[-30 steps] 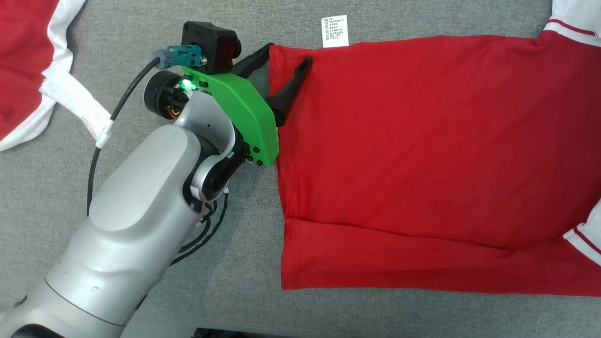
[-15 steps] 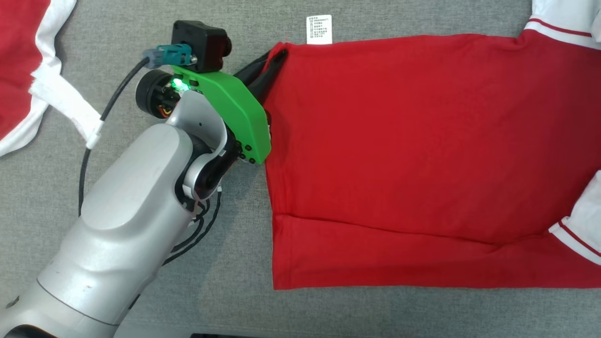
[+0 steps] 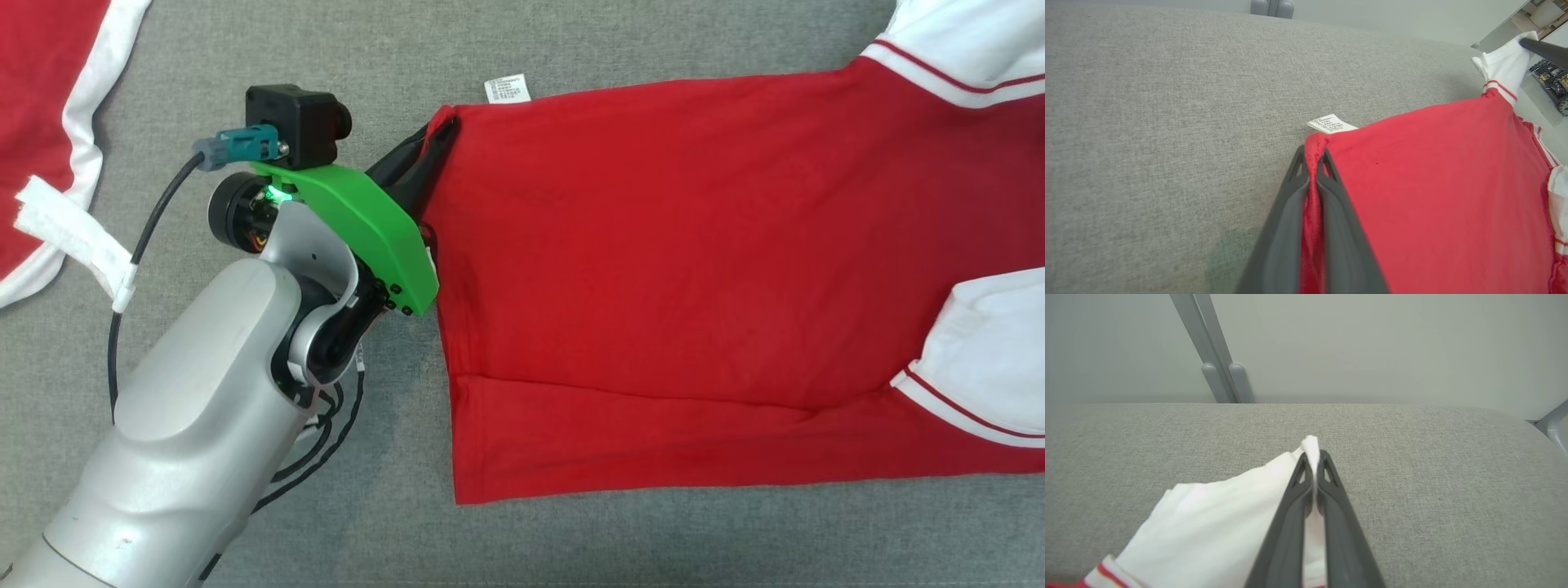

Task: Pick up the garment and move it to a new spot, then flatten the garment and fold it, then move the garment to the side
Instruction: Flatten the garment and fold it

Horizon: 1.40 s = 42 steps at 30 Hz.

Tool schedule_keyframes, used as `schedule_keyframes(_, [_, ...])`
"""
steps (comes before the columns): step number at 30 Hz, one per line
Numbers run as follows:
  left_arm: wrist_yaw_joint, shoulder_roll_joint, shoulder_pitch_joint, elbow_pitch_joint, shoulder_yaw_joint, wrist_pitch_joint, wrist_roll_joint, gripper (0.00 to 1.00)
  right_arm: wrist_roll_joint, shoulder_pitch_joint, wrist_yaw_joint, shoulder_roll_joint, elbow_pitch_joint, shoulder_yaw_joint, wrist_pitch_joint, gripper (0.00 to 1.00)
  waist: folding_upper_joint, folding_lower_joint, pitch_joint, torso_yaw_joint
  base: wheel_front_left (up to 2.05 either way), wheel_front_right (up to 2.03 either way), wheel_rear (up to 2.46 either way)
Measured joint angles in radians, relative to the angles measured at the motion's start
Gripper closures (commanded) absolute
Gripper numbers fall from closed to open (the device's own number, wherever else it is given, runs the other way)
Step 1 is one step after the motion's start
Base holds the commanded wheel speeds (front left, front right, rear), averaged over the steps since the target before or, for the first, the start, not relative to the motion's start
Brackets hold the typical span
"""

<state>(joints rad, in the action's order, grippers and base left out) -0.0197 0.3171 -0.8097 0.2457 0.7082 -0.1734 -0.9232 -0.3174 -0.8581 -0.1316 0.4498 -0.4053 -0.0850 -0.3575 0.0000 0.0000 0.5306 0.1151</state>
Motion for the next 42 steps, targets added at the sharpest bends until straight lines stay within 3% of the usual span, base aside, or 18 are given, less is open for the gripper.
schedule_keyframes(13, [-0.006,0.035,0.151,-0.086,-0.012,0.064,-0.031,1.0,-0.138,0.375,0.0,-0.041,0.291,-0.106,0.043,1.0,0.0,0.0,-0.097,-0.053,0.0,0.0,0.0])
schedule_keyframes(21, [-0.012,0.071,0.253,-0.163,-0.012,0.119,-0.035,1.0,-0.16,0.569,0.0,-0.121,0.445,-0.166,0.028,1.0,0.0,-0.0001,-0.156,-0.078,0.0,0.0,0.0])
schedule_keyframes(31, [-0.02,0.09,0.378,-0.185,0.004,0.186,-0.025,1.0,-0.141,0.689,0.0,-0.2,0.462,-0.164,0.034,1.0,0.0,-0.0001,-0.194,-0.099,0.0,0.0,0.0])
schedule_keyframes(32, [-0.023,0.091,0.384,-0.181,0.009,0.197,-0.012,0.97,-0.141,0.693,0.0,-0.203,0.451,-0.164,0.034,0.91,0.0,-0.0001,-0.196,-0.1,0.0,0.0,0.0])
schedule_keyframes(33, [-0.026,0.092,0.39,-0.174,0.014,0.209,0.002,0.82,-0.14,0.7,0.001,-0.207,0.437,-0.161,0.034,0.6,0.0,0.0,-0.198,-0.1,0.0,0.0,0.0])
schedule_keyframes(34, [-0.024,0.093,0.393,-0.168,0.025,0.218,0.012,0.31,-0.134,0.712,0.0,-0.207,0.424,-0.158,0.035,0.0,0.0,-0.0001,-0.201,-0.1,0.0,0.0,0.0])
schedule_keyframes(35, [-0.019,0.094,0.4,-0.162,0.041,0.225,0.027,0.0,-0.125,0.721,0.0,-0.21,0.407,-0.16,0.037,0.0,0.0,-0.0001,-0.205,-0.1,0.0,0.0,0.0])
schedule_keyframes(38, [-0.012,0.106,0.436,-0.135,0.088,0.227,0.069,0.0,-0.104,0.741,0.001,-0.208,0.37,-0.162,0.033,0.0,0.0,-0.0001,-0.214,-0.1,0.0,0.0,0.0])
schedule_keyframes(42, [-0.057,0.142,0.486,-0.086,0.099,0.285,0.132,0.0,-0.091,0.751,0.0,-0.204,0.341,-0.181,0.034,0.0,0.0,-0.0001,-0.229,-0.106,0.0,0.0,0.0])
